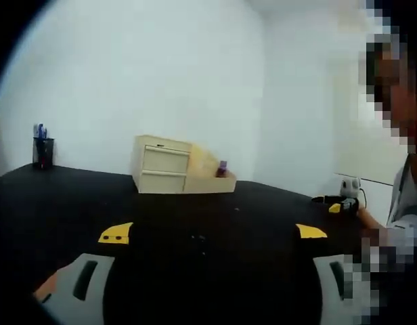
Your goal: Open the drawer, pick up the cosmetic bottles from the table one by one, place them into the drawer, release the gripper, close the drawer, and move the gripper away
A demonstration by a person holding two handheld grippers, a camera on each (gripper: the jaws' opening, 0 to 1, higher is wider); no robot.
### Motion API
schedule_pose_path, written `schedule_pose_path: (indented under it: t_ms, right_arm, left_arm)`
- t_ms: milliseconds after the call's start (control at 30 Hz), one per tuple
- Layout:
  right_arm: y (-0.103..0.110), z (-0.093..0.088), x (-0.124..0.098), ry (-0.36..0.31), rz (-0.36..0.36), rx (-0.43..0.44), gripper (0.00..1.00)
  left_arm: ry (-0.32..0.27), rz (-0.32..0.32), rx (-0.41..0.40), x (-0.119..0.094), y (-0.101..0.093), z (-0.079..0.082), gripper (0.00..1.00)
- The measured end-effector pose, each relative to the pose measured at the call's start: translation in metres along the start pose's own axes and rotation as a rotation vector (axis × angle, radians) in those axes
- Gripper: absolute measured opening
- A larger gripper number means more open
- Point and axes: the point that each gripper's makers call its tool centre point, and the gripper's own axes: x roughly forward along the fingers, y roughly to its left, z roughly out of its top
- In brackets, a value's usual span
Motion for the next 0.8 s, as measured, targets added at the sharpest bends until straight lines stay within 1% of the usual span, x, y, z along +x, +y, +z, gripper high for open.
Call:
schedule_pose_path:
  t_ms: [133, 433, 800]
  right_arm:
    - [0.0013, -0.0002, -0.0006, 0.002, 0.002, -0.012, 0.86]
    - [0.0017, 0.0018, -0.0017, -0.007, 0.003, -0.021, 0.86]
    - [0.0020, 0.0020, -0.0011, -0.003, 0.004, -0.038, 0.85]
  left_arm:
    - [-0.001, 0.005, -0.003, -0.0008, 0.0002, 0.0002, 0.87]
    - [0.018, 0.007, 0.007, -0.0002, -0.0016, -0.0036, 0.86]
    - [0.025, 0.016, 0.016, -0.0006, 0.0016, -0.0038, 0.85]
